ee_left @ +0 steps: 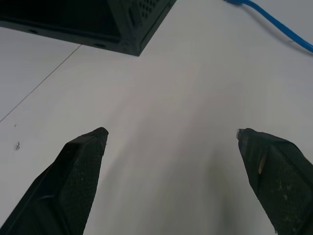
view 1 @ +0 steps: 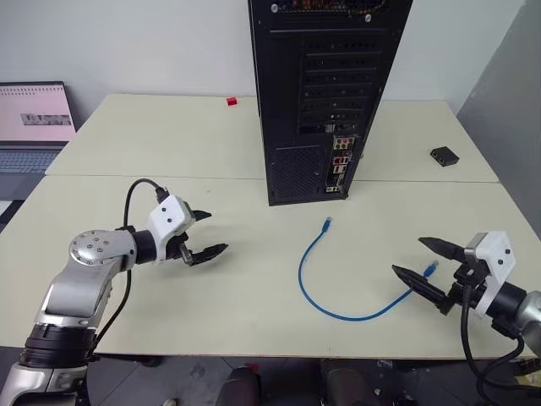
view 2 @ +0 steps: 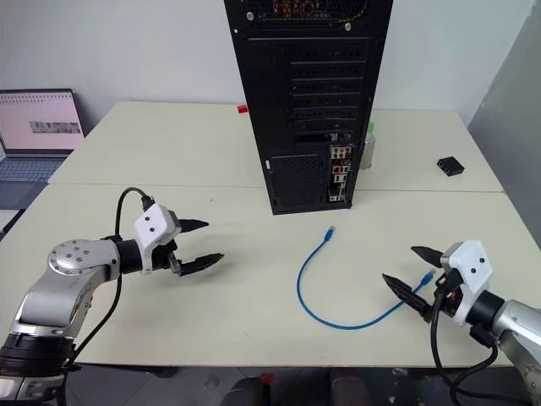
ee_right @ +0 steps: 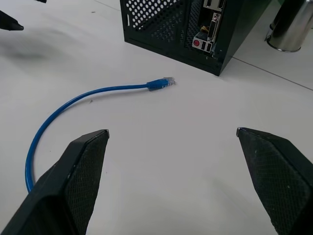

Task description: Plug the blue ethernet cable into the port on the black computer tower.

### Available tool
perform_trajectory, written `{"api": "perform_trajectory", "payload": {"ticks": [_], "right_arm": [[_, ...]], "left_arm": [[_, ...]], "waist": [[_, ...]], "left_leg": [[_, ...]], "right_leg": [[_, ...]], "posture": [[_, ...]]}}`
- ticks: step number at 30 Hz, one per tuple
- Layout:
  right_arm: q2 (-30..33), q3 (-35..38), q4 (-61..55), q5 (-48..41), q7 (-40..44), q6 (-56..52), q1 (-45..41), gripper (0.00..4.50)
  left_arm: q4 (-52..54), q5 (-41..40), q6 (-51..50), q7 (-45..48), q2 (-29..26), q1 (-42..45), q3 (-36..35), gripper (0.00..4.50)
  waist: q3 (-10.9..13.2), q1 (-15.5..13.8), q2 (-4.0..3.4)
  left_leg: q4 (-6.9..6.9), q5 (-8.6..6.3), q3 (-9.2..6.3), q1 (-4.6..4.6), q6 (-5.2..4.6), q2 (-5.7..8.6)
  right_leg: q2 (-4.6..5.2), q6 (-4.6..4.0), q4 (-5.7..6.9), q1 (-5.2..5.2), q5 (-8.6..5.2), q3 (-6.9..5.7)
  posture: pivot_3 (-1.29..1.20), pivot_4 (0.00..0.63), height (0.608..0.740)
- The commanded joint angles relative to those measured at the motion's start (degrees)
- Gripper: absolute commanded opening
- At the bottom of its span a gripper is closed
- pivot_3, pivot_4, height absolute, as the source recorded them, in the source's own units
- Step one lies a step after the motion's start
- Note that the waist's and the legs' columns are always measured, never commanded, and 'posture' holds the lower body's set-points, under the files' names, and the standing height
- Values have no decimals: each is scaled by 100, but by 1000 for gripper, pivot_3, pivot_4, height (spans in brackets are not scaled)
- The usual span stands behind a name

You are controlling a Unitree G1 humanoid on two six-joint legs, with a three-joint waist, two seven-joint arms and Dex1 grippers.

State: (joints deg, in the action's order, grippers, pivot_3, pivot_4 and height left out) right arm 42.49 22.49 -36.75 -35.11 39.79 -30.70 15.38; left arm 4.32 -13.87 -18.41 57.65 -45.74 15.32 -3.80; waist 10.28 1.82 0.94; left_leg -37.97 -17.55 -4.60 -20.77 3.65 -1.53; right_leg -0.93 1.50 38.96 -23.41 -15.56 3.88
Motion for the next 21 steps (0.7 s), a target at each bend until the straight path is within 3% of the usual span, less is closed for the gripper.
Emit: {"api": "perform_trajectory", "payload": {"ticks": [1,13,18,21], "right_arm": [[81,68,-171,-29,36,-29,2,4414],[86,-248,-461,-40,-16,-234,-128,4414],[-288,-952,-602,-173,-558,-656,-668,4414],[-864,-1674,-434,113,-1215,-939,-1188,4414]], "left_arm": [[242,-116,294,40,49,-35,-66,4500],[394,-77,324,13,125,-72,104,4500],[411,-64,316,64,145,-52,231,4500],[356,-66,335,83,176,4,306,4500]], "waist": [[0,0,0],[1,-1,2],[1,8,2],[2,3,5]], "left_leg": [[0,0,0,0,0,0],[-1,0,0,0,0,0],[-1,0,0,1,0,-1],[-1,0,-2,1,0,-2]], "right_leg": [[0,0,0,0,0,0],[0,-1,1,0,0,0],[0,-1,2,0,1,1],[-1,-1,2,0,1,-1]], "posture": [[0,150,740],[0,150,740],[0,150,740],[0,150,740]]}}
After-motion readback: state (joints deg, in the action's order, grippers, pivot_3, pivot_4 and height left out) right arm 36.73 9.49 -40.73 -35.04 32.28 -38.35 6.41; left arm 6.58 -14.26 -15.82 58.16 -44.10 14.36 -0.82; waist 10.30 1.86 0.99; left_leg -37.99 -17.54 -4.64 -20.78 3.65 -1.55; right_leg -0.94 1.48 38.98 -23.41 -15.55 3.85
